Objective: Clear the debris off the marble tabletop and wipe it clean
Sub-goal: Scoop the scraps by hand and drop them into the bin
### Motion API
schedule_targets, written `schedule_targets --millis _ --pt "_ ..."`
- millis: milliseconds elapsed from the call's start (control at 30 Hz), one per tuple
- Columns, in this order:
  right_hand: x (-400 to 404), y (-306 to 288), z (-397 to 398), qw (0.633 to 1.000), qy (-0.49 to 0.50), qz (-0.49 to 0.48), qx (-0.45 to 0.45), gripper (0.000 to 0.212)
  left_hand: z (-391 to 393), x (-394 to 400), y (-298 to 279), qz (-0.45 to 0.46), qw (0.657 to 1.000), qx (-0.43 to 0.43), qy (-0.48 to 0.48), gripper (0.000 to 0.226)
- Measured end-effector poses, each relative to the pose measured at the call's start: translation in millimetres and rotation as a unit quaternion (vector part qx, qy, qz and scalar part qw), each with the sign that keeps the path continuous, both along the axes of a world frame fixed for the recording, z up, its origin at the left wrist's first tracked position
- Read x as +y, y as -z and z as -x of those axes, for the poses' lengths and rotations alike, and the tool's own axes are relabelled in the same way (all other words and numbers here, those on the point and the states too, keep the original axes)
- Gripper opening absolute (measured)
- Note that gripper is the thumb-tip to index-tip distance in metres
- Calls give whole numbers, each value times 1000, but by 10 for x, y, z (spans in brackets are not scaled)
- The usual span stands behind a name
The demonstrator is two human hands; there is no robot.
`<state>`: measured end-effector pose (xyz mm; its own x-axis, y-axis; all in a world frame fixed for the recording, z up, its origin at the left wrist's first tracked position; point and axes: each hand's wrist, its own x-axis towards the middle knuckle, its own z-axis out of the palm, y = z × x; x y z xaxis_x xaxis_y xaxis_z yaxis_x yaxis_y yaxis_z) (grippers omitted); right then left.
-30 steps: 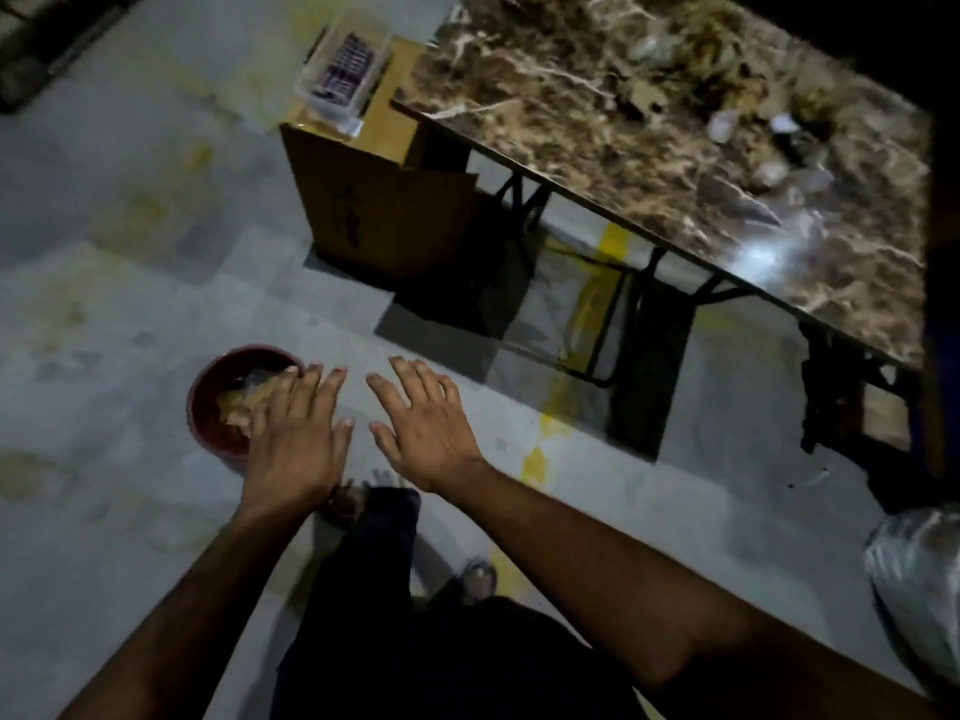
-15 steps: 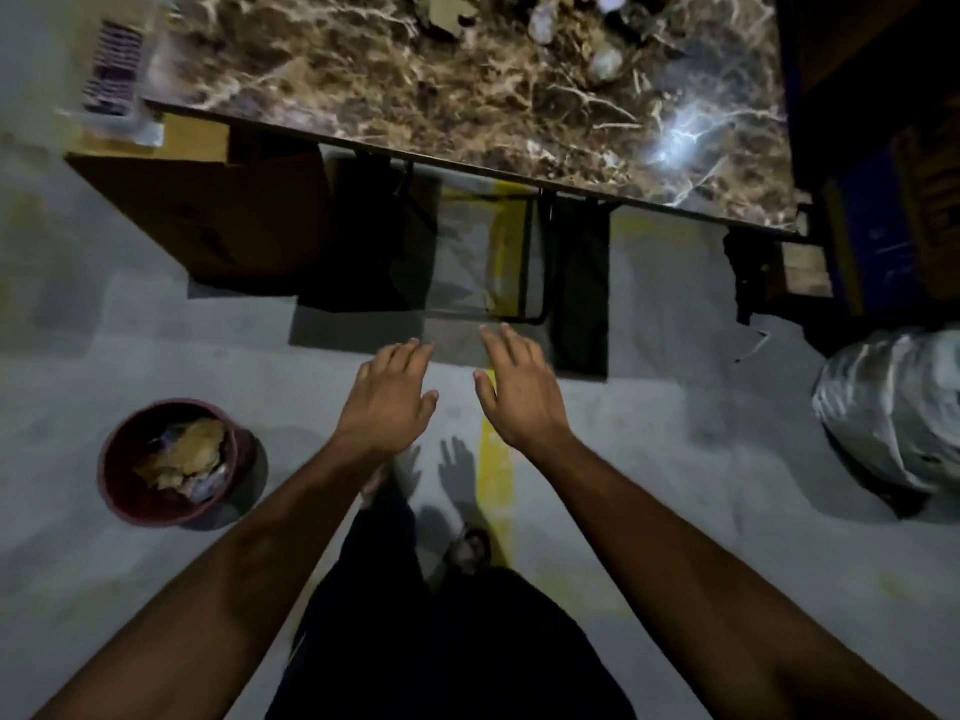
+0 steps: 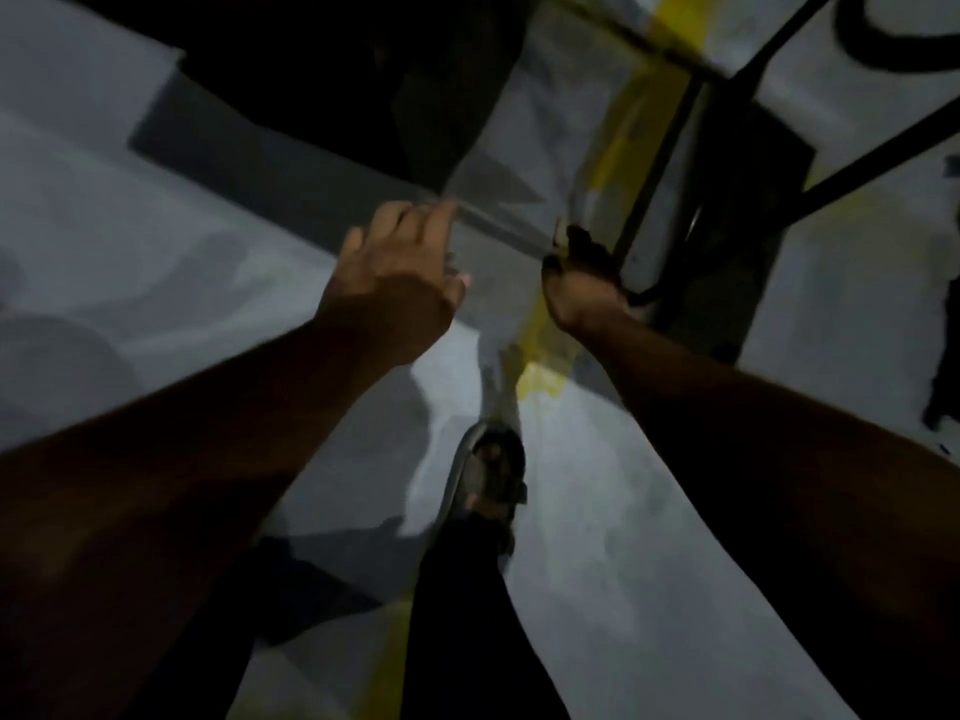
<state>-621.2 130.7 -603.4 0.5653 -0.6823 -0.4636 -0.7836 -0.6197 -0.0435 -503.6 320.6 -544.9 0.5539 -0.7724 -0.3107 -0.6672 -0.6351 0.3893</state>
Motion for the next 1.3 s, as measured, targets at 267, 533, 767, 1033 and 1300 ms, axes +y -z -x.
schedule_targets --millis 267,533,767,1033,1300 --pt "-723 1767 -93 999 -29 42 8 70 -305 -425 1604 -61 996 -59 24 75" --pt "-815 2105 -198 977 -126 171 0 44 -405 -286 2048 42 991 -116 59 75" --pt "1 1477 -393 979 -103 -15 -177 8 -311 354 1572 1 995 -96 -16 71" --pt "1776 48 -1187 894 44 -339 -290 26 -436 1694 332 55 962 131 -235 71" --pt "3486 -1127 -2400 824 -22 -511 -243 30 -1034 3233 -888 193 830 80 -518 22"
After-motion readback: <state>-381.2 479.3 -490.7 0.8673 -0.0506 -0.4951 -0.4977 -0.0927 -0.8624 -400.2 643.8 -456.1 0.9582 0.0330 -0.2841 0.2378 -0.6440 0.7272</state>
